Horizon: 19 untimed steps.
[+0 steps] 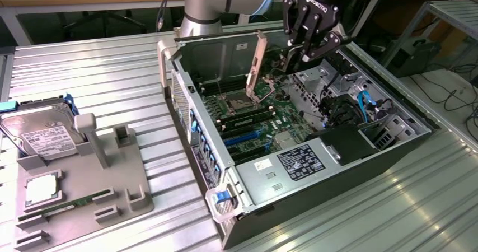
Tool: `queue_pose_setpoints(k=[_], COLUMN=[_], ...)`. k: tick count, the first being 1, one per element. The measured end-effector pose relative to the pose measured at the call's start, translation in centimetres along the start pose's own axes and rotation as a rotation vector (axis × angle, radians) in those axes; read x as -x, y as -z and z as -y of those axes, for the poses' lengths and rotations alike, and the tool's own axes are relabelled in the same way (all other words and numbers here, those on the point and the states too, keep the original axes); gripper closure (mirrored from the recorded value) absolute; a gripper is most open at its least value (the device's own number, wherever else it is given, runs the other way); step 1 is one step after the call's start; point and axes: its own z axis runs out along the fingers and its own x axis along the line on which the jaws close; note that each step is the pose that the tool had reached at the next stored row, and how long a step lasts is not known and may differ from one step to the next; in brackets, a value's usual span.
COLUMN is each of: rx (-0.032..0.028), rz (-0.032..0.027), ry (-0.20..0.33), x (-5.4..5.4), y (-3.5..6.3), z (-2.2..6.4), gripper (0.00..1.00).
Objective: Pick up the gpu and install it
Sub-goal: 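Insert the gpu into the slot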
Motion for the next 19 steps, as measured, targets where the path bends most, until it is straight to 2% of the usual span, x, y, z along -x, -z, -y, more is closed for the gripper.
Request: queue_pose_setpoints(k=[14,19], rx=[-0.0001,0.0003], rz=[0.0002,0.0009], ry=[-0.001,-0.028], x=[0.00,0.00], y=[-0.31,-0.67], z=[-0.01,-0.01], gripper=[0.73,0.73])
